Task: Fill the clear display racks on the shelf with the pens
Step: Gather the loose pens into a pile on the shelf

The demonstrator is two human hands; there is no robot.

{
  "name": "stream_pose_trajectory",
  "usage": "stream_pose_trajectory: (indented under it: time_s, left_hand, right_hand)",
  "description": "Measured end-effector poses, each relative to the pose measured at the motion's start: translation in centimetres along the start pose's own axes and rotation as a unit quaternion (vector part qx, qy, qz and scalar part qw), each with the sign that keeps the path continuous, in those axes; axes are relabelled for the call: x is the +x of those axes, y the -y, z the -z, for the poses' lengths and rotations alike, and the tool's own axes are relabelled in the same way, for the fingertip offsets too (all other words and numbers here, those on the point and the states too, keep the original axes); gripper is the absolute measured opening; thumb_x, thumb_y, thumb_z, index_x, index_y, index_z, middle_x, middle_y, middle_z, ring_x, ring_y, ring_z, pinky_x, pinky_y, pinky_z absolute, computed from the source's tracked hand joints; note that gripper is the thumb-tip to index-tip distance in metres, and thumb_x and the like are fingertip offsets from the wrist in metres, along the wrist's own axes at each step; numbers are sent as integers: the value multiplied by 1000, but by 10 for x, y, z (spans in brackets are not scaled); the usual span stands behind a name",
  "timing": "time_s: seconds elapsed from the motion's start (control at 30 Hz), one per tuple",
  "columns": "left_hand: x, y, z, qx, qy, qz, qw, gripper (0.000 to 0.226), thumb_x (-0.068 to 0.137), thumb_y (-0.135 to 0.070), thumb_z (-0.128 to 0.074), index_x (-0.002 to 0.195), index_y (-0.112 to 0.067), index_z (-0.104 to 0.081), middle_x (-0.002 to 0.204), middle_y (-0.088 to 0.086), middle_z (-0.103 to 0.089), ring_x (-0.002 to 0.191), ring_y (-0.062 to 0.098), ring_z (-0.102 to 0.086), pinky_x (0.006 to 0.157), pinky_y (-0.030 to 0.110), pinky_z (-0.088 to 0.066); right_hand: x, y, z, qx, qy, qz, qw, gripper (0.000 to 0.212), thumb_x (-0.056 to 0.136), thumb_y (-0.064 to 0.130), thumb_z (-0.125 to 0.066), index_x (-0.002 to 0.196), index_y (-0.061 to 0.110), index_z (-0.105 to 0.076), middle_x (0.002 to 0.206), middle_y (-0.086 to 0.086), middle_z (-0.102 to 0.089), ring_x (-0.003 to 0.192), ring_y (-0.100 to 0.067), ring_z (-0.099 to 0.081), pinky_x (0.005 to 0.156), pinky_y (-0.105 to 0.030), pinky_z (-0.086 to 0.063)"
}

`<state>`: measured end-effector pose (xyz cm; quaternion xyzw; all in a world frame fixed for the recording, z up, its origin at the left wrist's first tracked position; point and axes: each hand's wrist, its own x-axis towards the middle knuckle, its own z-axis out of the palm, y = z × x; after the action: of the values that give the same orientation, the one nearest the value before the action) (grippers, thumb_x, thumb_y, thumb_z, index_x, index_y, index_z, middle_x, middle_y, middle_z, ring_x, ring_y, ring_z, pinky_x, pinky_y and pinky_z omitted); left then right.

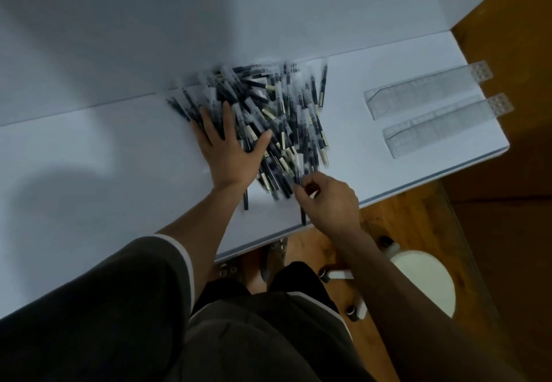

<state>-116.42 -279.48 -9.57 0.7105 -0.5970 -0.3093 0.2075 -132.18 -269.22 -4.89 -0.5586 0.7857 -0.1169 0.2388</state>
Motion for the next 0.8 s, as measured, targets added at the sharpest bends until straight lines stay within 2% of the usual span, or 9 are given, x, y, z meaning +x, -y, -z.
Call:
stream_pose_trajectory:
  time_s: [0.07, 0.13, 0.27, 0.37, 0.43, 0.53, 0.6, 0.67, 0.8]
  left_hand:
    - [-1, 1, 0, 1, -7, -5, 1000, 98, 77, -82, -44, 153, -36, -5, 162, 9, 7, 147, 34, 12, 119, 53, -4]
    - [-1, 2, -1, 1, -16, -13, 1000, 97, 78, -80, -45, 153, -35, -6, 162, 9, 7, 147, 35, 11, 119, 53, -5]
    - [-1, 2, -3, 2, -45, -32, 998, 95, 80, -73, -51, 154, -28, -12, 162, 14, 2, 147, 37, 7, 118, 53, -6]
    - [1, 0, -5, -7, -35, -9, 999, 93, 80, -74, -50, 154, -35, -8, 162, 7, 9, 148, 31, 11, 119, 52, -4]
    - [2, -1, -6, -28, -44, 4, 999, 91, 80, -77, -47, 153, -39, -9, 162, 3, 12, 148, 26, 14, 119, 52, -6]
    - [8, -2, -6, -56, -83, 36, 994, 95, 75, -83, -44, 152, -37, -13, 162, 3, 13, 148, 24, 12, 119, 50, -7]
    - [13, -3, -6, -57, -91, 70, 992, 100, 72, -85, -43, 152, -39, -5, 161, 4, 15, 148, 24, 12, 118, 47, -6]
    - [16, -5, -9, -36, -90, 73, 993, 100, 73, -85, -41, 153, -38, -3, 161, 6, 14, 148, 25, 11, 117, 46, -6]
    - [16, -14, -19, -10, -96, 38, 995, 96, 78, -80, -41, 154, -31, -9, 162, 11, 10, 148, 27, 10, 118, 45, -6]
  right_hand:
    - [23, 13, 14, 29, -35, -3, 999, 17, 88, 47, -59, 81, 31, -61, 67, 16, -57, 62, -10, -56, 51, -19, -35]
    - [54, 28, 23, 39, -51, -1, 998, 17, 90, 42, -61, 87, 26, -66, 73, 10, -62, 69, -14, -59, 55, -23, -37]
    - [113, 48, 26, 79, -48, 6, 996, 25, 92, 42, -60, 99, 20, -69, 93, 2, -71, 83, -17, -63, 71, -26, -46]
    - [140, 39, 25, 123, -61, 24, 990, 33, 94, 39, -58, 117, 17, -66, 113, -2, -66, 102, -19, -61, 85, -29, -47]
    - [147, 21, 23, 170, -86, 21, 981, 43, 96, 37, -57, 130, 11, -58, 130, -8, -58, 121, -21, -52, 101, -27, -40]
    - [154, -4, 14, 212, -33, -13, 977, 63, 99, 43, -51, 149, 9, -37, 158, -11, -30, 147, -21, -23, 115, -23, -15]
    - [163, -12, 6, 181, -12, 4, 983, 64, 100, 44, -46, 152, 9, -30, 161, -13, -21, 150, -23, -14, 122, -40, -11]
    - [171, -14, -1, 128, -16, 37, 991, 60, 102, 40, -43, 150, 7, -32, 160, -17, -22, 149, -28, -14, 121, -52, -8]
    - [171, -22, -7, 120, -7, 67, 991, 57, 104, 40, -35, 151, 8, -30, 161, -14, -19, 151, -25, -10, 120, -46, 3]
